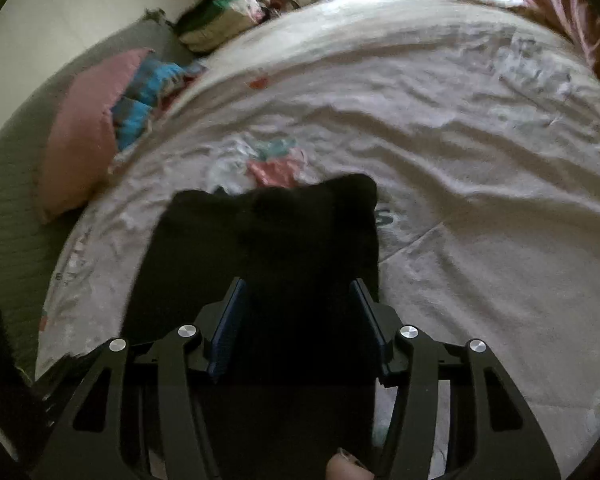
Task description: Fold small clothes
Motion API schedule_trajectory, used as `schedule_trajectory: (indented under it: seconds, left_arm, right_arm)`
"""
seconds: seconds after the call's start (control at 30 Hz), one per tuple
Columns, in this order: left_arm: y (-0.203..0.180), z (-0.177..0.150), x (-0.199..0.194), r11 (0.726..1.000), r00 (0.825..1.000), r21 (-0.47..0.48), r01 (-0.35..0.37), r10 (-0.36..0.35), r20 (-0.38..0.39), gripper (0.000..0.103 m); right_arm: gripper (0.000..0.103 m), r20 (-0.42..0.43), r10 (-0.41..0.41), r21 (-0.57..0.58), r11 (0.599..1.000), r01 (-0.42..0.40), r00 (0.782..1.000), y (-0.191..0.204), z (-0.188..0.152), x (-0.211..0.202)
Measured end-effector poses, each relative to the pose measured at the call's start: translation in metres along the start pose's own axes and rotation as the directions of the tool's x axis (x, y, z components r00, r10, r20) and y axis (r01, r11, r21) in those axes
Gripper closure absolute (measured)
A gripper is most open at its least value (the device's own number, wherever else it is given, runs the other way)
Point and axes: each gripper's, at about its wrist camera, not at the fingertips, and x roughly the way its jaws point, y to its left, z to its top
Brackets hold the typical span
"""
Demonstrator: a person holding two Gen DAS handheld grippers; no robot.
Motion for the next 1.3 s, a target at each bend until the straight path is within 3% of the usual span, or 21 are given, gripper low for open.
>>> schedule_trajectory:
  seconds: [0.07, 0.23, 0.37, 0.43, 0.53, 0.57, 0.6, 0.67, 0.77, 0.83, 0.9, 1.07, 1.13, 1.2, 1.27, 1.3]
  left_arm:
    - [-0.002, 0.000, -0.002, 1.000, 1.000, 0.014, -0.005, 0.005, 0.008, 0.031]
    - [-0.010, 0.001, -0.007, 1.000, 1.000, 0.027, 0.014, -0.014, 0.018, 0.031]
    - [-0.014, 0.000, -0.005, 0.999, 0.999, 0.032, 0.029, -0.029, 0.014, 0.027]
    - [-0.014, -0.004, 0.000, 0.999, 0.999, 0.028, 0.037, -0.037, -0.003, 0.026]
    - [-0.013, -0.007, 0.003, 0.999, 0.999, 0.024, 0.040, -0.040, -0.007, 0.025]
    - [-0.011, -0.008, 0.004, 0.999, 0.999, 0.016, 0.047, -0.046, -0.011, 0.025]
    - [-0.009, -0.009, 0.004, 0.999, 0.999, 0.010, 0.052, -0.052, -0.014, 0.025]
    - [-0.006, -0.010, 0.003, 0.999, 0.999, 0.003, 0.050, -0.050, -0.013, 0.023]
    - [-0.002, -0.012, 0.000, 0.998, 0.998, -0.008, 0.057, -0.057, -0.006, 0.022]
    - [0.002, -0.015, -0.003, 0.998, 0.998, -0.017, 0.066, -0.066, 0.001, 0.022]
    - [0.005, -0.017, -0.007, 0.997, 0.997, -0.028, 0.074, -0.073, 0.007, 0.022]
    - [0.014, -0.023, -0.011, 0.995, 0.996, -0.048, 0.087, -0.087, 0.014, 0.020]
    - [0.016, -0.025, -0.012, 0.994, 0.995, -0.056, 0.098, -0.097, 0.016, 0.020]
    - [0.019, -0.026, -0.013, 0.993, 0.995, -0.063, 0.097, -0.097, 0.013, 0.020]
    - [0.021, -0.028, -0.014, 0.992, 0.995, -0.070, 0.103, -0.103, 0.011, 0.020]
    - [0.022, -0.029, -0.014, 0.991, 0.994, -0.077, 0.108, -0.107, 0.011, 0.020]
  right_arm:
    - [0.091, -0.001, 0.027, -0.014, 1.000, -0.027, 1.000, 0.002, 0.001, 0.005]
    - [0.094, 0.114, 0.088, -0.115, 0.991, -0.074, 0.990, 0.018, 0.013, -0.025]
    - [0.096, 0.147, -0.009, -0.176, 0.984, 0.035, 0.989, 0.014, 0.022, -0.024]
    - [0.096, 0.138, -0.102, -0.204, 0.970, 0.129, 0.985, 0.009, 0.017, -0.012]
    - [0.095, 0.110, -0.121, -0.184, 0.973, 0.140, 0.986, -0.005, 0.007, 0.004]
    - [0.092, 0.119, -0.121, -0.179, 0.974, 0.141, 0.986, -0.008, 0.004, 0.004]
    - [0.081, 0.129, -0.129, -0.172, 0.974, 0.150, 0.983, -0.009, 0.003, 0.000]
    - [0.074, 0.153, -0.129, -0.142, 0.978, 0.151, 0.980, -0.012, 0.003, -0.014]
    - [0.074, 0.192, -0.049, -0.085, 0.994, 0.067, 0.980, -0.018, 0.000, -0.045]
    - [0.073, 0.170, 0.043, -0.069, 0.997, -0.031, 0.985, -0.018, -0.005, -0.057]
    - [0.066, 0.130, 0.120, -0.060, 0.992, -0.113, 0.984, -0.019, -0.013, -0.064]
    - [0.062, 0.014, 0.187, -0.036, 0.982, -0.186, 0.982, -0.013, -0.036, -0.055]
    - [0.056, -0.015, 0.259, 0.053, 0.965, -0.258, 0.966, -0.019, -0.040, -0.048]
    - [0.056, -0.029, 0.280, 0.132, 0.953, -0.274, 0.960, -0.027, -0.041, -0.041]
    - [0.061, -0.035, 0.298, 0.180, 0.941, -0.287, 0.954, -0.031, -0.041, -0.036]
    - [0.076, -0.029, 0.319, 0.196, 0.931, -0.308, 0.947, -0.031, -0.041, -0.036]
